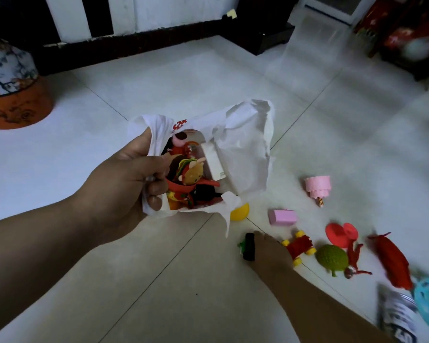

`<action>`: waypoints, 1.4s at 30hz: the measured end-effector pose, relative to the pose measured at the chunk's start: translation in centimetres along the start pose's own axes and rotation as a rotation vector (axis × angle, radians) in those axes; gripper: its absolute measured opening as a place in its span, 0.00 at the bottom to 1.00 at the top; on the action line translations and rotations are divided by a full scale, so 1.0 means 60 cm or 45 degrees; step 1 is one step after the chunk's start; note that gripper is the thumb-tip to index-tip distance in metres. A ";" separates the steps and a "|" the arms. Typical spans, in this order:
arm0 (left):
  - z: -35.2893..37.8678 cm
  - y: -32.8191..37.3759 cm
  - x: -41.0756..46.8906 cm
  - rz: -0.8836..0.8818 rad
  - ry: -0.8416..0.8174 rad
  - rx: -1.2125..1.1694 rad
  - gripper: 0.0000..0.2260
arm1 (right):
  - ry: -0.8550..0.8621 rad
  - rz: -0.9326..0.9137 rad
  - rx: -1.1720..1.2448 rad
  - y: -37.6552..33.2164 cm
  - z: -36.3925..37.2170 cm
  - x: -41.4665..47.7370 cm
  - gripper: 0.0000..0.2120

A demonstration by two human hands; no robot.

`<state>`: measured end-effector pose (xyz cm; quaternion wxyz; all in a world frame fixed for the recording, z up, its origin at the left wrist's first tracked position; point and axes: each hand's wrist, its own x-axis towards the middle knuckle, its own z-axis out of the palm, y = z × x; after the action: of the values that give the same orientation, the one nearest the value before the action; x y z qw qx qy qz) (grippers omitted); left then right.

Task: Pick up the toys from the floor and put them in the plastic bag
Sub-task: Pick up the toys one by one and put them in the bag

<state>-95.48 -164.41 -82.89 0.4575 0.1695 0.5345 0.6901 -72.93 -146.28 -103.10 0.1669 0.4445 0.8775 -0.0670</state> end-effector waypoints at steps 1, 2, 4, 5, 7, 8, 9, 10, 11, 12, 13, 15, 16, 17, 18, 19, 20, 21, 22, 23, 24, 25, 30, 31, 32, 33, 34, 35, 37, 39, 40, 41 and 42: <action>0.002 0.001 0.000 -0.003 -0.006 -0.005 0.21 | 0.001 -0.065 0.017 0.004 0.002 -0.016 0.21; 0.003 0.001 0.000 -0.004 -0.012 -0.008 0.21 | 0.007 -0.114 0.070 0.005 0.000 -0.033 0.19; 0.004 0.004 0.000 -0.009 -0.026 -0.012 0.21 | 0.029 -0.101 0.341 0.005 -0.020 -0.064 0.17; 0.004 0.004 0.000 -0.015 -0.029 -0.018 0.22 | 0.070 -0.065 0.501 0.004 -0.039 -0.078 0.19; 0.001 0.002 0.002 -0.023 -0.028 -0.025 0.23 | 0.167 0.045 0.771 0.005 -0.086 -0.095 0.24; 0.001 0.002 0.002 -0.024 -0.031 -0.023 0.23 | 0.195 0.079 0.876 0.006 -0.117 -0.102 0.25; 0.000 0.001 0.002 -0.024 -0.037 -0.016 0.23 | 0.213 0.103 1.007 0.007 -0.148 -0.108 0.24; 0.000 0.001 0.003 -0.022 -0.039 -0.009 0.23 | 0.222 0.099 1.192 0.003 -0.182 -0.114 0.21; 0.000 0.002 0.003 -0.021 -0.039 -0.003 0.23 | 0.211 0.083 1.382 -0.004 -0.217 -0.122 0.20; 0.000 0.003 0.005 -0.021 -0.036 0.000 0.23 | 0.206 0.046 1.539 -0.013 -0.254 -0.132 0.20; 0.000 0.006 0.005 -0.020 -0.036 0.001 0.22 | 0.224 -0.009 1.653 -0.025 -0.290 -0.143 0.21; -0.002 0.010 0.002 -0.017 -0.042 -0.003 0.22 | 0.272 -0.140 1.795 -0.050 -0.359 -0.166 0.25; -0.003 0.013 0.000 -0.014 -0.044 -0.006 0.22 | 0.312 -0.229 1.837 -0.063 -0.390 -0.178 0.26; -0.004 0.015 -0.002 -0.014 -0.042 -0.010 0.22 | 0.359 -0.337 1.879 -0.078 -0.419 -0.189 0.27; -0.005 0.017 -0.005 -0.011 -0.039 -0.015 0.22 | 0.410 -0.447 1.901 -0.093 -0.445 -0.199 0.25; -0.005 0.019 -0.007 -0.009 -0.036 -0.022 0.22 | 0.453 -0.554 1.906 -0.106 -0.464 -0.204 0.23; -0.005 0.021 -0.009 -0.007 -0.031 -0.028 0.22 | 0.492 -0.645 1.881 -0.120 -0.478 -0.203 0.21; -0.005 0.022 -0.011 -0.002 -0.029 -0.030 0.21 | 0.522 -0.717 1.827 -0.136 -0.486 -0.197 0.21; -0.006 0.023 -0.011 0.007 -0.027 -0.030 0.21 | 0.529 -0.764 1.758 -0.150 -0.488 -0.187 0.23; -0.007 0.025 -0.010 0.019 -0.024 -0.030 0.21 | 0.498 -0.801 1.688 -0.164 -0.482 -0.171 0.24; -0.008 0.026 -0.010 0.030 -0.019 -0.034 0.21 | 0.442 -0.821 1.599 -0.176 -0.471 -0.154 0.25; -0.010 0.028 -0.008 0.039 -0.015 -0.040 0.21 | 0.390 -0.826 1.461 -0.186 -0.455 -0.135 0.25; -0.009 0.039 -0.007 0.075 -0.001 -0.098 0.21 | 0.358 -0.850 0.567 -0.222 -0.350 -0.016 0.24; -0.007 0.041 -0.006 0.077 0.006 -0.108 0.20 | 0.382 -0.854 0.444 -0.230 -0.333 0.007 0.24; -0.005 0.041 -0.005 0.074 0.018 -0.108 0.20 | 0.409 -0.826 0.291 -0.239 -0.320 0.027 0.25; -0.004 0.041 -0.003 0.068 0.027 -0.108 0.20 | 0.443 -0.802 0.139 -0.247 -0.311 0.048 0.28; -0.003 0.041 -0.001 0.063 0.027 -0.116 0.20 | 0.475 -0.793 0.026 -0.257 -0.305 0.065 0.31; -0.002 0.040 0.000 0.060 0.020 -0.131 0.21 | 0.496 -0.780 -0.035 -0.268 -0.303 0.080 0.34; 0.002 0.039 0.001 0.063 -0.009 -0.163 0.21 | 0.513 -0.730 -0.044 -0.285 -0.304 0.103 0.37; 0.004 0.038 0.003 0.070 -0.023 -0.160 0.19 | 0.528 -0.687 0.014 -0.292 -0.302 0.114 0.37; 0.005 0.037 0.004 0.073 -0.028 -0.156 0.18 | 0.549 -0.673 0.083 -0.290 -0.300 0.109 0.33; 0.006 0.036 0.005 0.071 -0.035 -0.158 0.18 | 0.597 -0.667 0.183 -0.282 -0.296 0.099 0.29; 0.004 0.036 0.006 0.066 -0.042 -0.164 0.19 | 0.648 -0.662 0.286 -0.270 -0.291 0.079 0.26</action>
<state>-96.46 -163.97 -80.96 0.4584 0.1649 0.4769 0.7316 -92.63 -147.68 -88.93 -0.1289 0.2250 0.9616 -0.0903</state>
